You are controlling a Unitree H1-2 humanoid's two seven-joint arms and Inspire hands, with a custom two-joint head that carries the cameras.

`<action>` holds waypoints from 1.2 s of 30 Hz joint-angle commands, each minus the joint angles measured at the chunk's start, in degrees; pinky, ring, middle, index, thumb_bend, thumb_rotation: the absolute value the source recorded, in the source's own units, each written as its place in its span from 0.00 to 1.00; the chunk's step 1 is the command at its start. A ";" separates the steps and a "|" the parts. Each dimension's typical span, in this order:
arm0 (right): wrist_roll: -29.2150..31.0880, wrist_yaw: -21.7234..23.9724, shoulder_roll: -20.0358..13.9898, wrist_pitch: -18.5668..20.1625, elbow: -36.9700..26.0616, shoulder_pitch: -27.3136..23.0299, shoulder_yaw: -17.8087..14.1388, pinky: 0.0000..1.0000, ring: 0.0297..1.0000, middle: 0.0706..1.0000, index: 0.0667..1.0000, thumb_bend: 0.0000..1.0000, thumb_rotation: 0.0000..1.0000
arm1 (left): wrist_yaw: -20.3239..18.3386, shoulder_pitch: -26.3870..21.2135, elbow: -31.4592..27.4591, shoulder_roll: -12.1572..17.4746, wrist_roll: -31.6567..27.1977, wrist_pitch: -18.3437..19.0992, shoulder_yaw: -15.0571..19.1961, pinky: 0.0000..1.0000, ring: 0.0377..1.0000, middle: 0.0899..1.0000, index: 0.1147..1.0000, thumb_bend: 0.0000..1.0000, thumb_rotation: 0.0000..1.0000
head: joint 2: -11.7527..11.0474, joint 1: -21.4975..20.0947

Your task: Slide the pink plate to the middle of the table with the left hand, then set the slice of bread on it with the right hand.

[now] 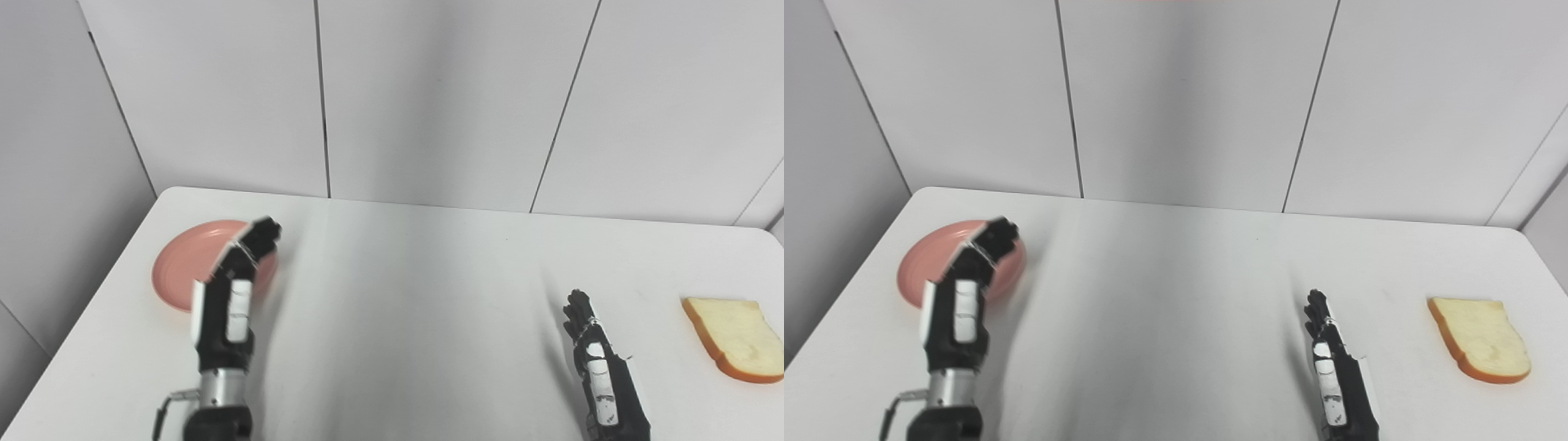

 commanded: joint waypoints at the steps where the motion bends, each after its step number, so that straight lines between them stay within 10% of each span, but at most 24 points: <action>1: -0.08 0.02 0.73 -1.02 2.47 2.13 0.09 1.00 0.96 0.96 0.94 0.79 1.00 | -0.63 -4.63 2.23 4.16 -1.32 -1.82 1.92 0.79 0.78 0.74 0.65 0.95 0.95 | 0.10 -0.04; 20: 0.01 0.42 0.46 0.05 0.85 2.63 0.08 0.96 0.93 0.92 0.92 0.78 1.00 | -4.13 -20.01 13.38 20.13 -8.47 5.16 9.65 0.75 0.77 0.76 0.64 1.00 0.90 | 1.28 -0.15; 36: 0.02 0.78 0.10 1.47 -0.59 3.02 0.10 0.96 0.94 0.91 0.92 0.79 1.00 | -7.13 -26.15 31.60 20.92 -18.20 6.99 14.09 0.76 0.78 0.73 0.65 0.93 0.83 | 2.18 -0.39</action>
